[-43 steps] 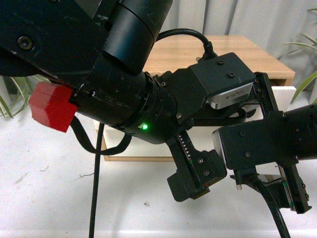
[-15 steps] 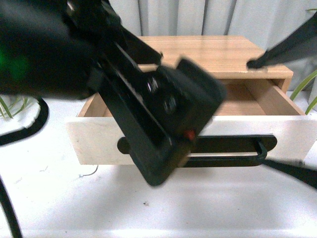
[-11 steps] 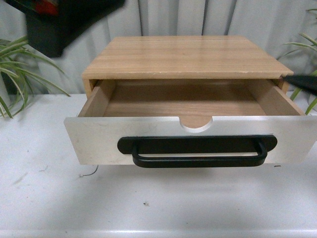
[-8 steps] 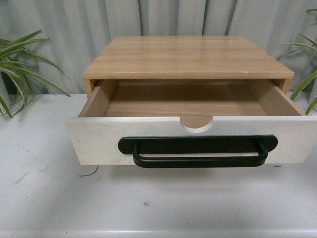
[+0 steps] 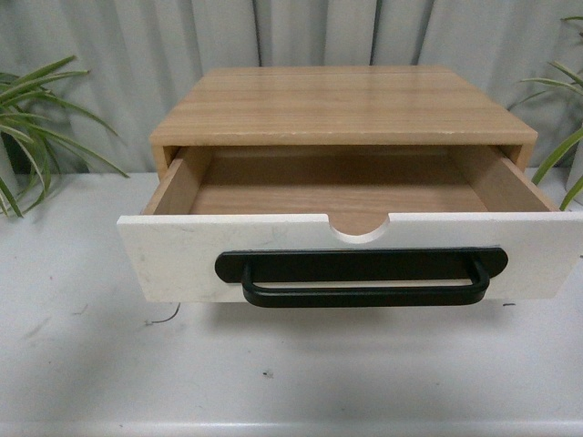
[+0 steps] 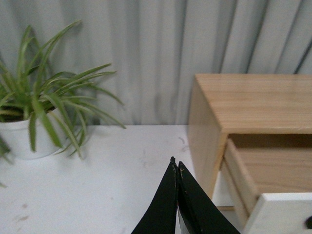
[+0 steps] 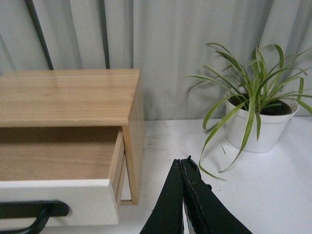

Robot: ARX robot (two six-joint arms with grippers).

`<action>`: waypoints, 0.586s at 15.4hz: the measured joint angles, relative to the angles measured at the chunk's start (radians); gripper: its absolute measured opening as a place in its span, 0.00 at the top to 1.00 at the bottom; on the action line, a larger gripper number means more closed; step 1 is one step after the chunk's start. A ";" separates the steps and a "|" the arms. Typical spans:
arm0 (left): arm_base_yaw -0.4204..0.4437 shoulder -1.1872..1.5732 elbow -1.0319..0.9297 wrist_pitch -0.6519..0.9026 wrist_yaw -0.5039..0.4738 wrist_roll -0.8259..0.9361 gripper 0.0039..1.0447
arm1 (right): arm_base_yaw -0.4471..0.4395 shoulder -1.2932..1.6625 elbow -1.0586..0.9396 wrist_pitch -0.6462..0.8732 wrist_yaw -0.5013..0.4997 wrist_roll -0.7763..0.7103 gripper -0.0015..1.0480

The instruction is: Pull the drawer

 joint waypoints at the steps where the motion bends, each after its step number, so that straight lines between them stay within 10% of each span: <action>1: 0.029 -0.018 -0.024 -0.007 -0.003 -0.002 0.99 | 0.000 -0.031 -0.025 -0.016 0.000 0.001 0.98; 9: 0.022 -0.228 -0.138 -0.105 0.013 -0.003 0.99 | 0.000 -0.265 -0.119 -0.158 0.002 0.003 0.98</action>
